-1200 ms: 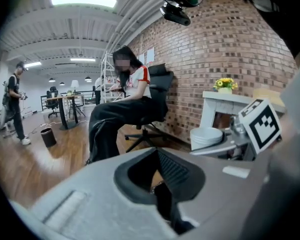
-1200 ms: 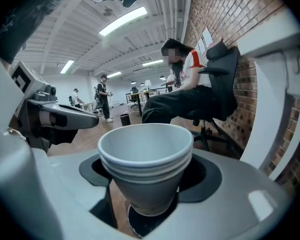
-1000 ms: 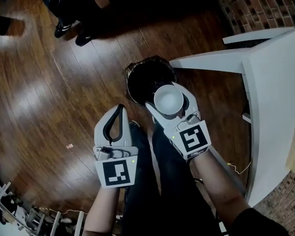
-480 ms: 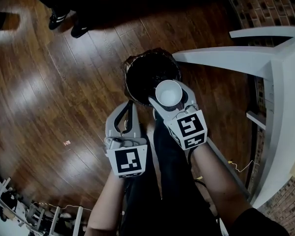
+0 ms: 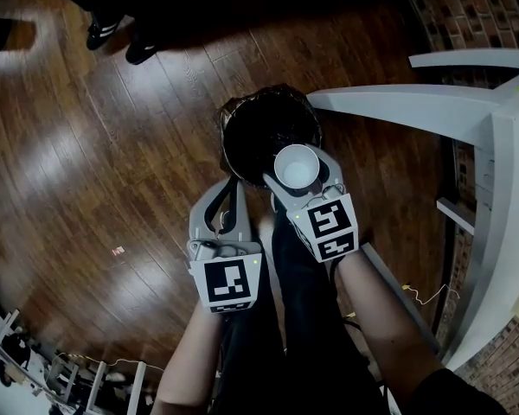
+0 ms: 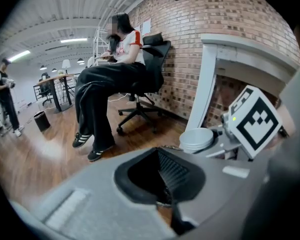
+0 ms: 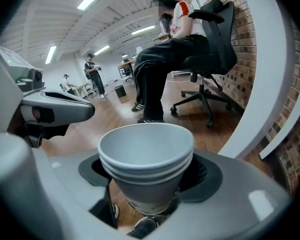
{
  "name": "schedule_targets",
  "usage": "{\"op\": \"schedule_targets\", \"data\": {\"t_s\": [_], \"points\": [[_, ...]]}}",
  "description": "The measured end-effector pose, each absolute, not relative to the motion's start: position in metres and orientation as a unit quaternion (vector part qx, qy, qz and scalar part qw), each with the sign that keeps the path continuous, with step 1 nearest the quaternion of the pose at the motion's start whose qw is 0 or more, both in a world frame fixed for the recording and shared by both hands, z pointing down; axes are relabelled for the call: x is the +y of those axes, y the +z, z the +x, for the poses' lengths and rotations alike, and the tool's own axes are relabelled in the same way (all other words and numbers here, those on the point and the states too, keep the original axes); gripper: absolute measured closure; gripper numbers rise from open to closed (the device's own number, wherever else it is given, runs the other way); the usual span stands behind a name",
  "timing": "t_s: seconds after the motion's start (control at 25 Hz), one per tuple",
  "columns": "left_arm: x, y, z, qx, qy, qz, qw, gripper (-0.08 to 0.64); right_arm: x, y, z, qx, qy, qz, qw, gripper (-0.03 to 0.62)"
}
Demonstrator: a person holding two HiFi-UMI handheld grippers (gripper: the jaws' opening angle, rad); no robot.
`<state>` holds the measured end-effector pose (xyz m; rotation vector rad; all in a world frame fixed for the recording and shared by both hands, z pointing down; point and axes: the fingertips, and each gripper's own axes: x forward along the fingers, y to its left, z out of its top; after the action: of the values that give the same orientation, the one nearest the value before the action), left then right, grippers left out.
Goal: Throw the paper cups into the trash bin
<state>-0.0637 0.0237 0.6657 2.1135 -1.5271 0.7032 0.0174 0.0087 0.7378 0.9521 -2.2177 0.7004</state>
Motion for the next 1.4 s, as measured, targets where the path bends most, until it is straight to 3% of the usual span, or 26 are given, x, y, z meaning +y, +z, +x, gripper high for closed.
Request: {"op": "schedule_targets", "data": {"t_s": [0.28, 0.76, 1.0, 1.12, 1.28, 1.4], "points": [[0.024, 0.666, -0.058, -0.549, 0.249, 0.765, 0.226, 0.555, 0.007, 0.75, 0.023, -0.828, 0.291, 0.368, 0.308, 0.181], [0.019, 0.666, -0.063, -0.554, 0.25, 0.76, 0.229, 0.555, -0.002, 0.742, 0.022, -0.83, 0.279, 0.378, 0.302, 0.184], [0.019, 0.662, -0.064, -0.555, 0.249, 0.761, 0.226, 0.555, -0.007, 0.731, 0.019, -0.833, 0.268, 0.382, 0.296, 0.255], [0.017, 0.657, -0.067, -0.558, 0.245, 0.76, 0.224, 0.555, -0.009, 0.727, 0.016, -0.833, 0.264, 0.382, 0.3, 0.26], [0.017, 0.645, -0.069, -0.562, 0.236, 0.762, 0.22, 0.555, -0.012, 0.709, 0.012, -0.837, 0.255, 0.387, 0.291, 0.347], [0.018, 0.631, -0.07, -0.561, 0.228, 0.765, 0.217, 0.555, -0.012, 0.691, 0.006, -0.841, 0.255, 0.386, 0.281, 0.347]]}}
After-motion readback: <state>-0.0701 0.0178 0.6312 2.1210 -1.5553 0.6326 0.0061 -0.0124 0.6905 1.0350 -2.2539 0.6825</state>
